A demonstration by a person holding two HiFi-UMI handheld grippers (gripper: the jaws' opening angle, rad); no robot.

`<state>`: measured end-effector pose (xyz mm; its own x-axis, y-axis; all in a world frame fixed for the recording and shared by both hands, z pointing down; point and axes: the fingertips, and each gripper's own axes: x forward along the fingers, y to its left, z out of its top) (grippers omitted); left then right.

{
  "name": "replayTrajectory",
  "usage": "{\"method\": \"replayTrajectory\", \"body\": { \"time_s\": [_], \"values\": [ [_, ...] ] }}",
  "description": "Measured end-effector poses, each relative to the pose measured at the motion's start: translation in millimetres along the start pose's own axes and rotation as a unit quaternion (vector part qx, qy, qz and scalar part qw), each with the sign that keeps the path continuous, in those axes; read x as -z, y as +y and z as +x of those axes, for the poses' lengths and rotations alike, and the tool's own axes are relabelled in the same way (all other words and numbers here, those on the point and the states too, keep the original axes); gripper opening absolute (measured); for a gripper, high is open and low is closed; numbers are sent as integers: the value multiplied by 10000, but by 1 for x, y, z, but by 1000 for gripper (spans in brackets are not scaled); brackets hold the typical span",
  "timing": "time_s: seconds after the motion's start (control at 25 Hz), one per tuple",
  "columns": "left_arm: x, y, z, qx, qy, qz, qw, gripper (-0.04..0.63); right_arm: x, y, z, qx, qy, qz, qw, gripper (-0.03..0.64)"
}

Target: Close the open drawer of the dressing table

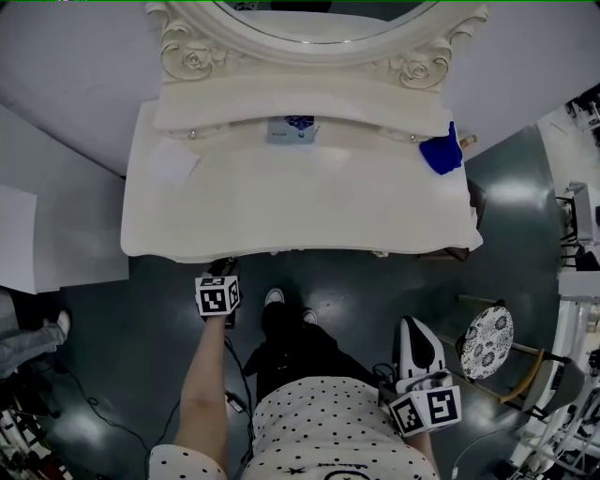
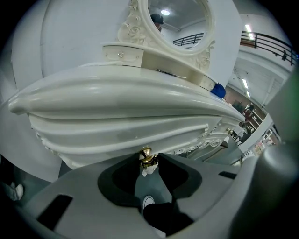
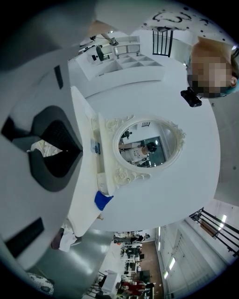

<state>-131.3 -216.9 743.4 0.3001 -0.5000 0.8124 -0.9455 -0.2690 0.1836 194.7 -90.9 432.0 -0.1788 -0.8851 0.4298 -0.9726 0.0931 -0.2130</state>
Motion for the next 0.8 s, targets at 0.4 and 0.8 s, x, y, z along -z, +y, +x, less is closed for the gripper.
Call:
{"method": "replayTrajectory", "body": {
  "time_s": [0.4, 0.8],
  "values": [
    [-12, 4, 7, -8, -15, 28, 10000, 135, 0, -3, 2, 18, 23, 28, 10000, 8],
    [-7, 3, 4, -310, -168, 84, 9993, 165, 0, -6, -1, -7, -18, 45, 10000, 8]
  ]
}}
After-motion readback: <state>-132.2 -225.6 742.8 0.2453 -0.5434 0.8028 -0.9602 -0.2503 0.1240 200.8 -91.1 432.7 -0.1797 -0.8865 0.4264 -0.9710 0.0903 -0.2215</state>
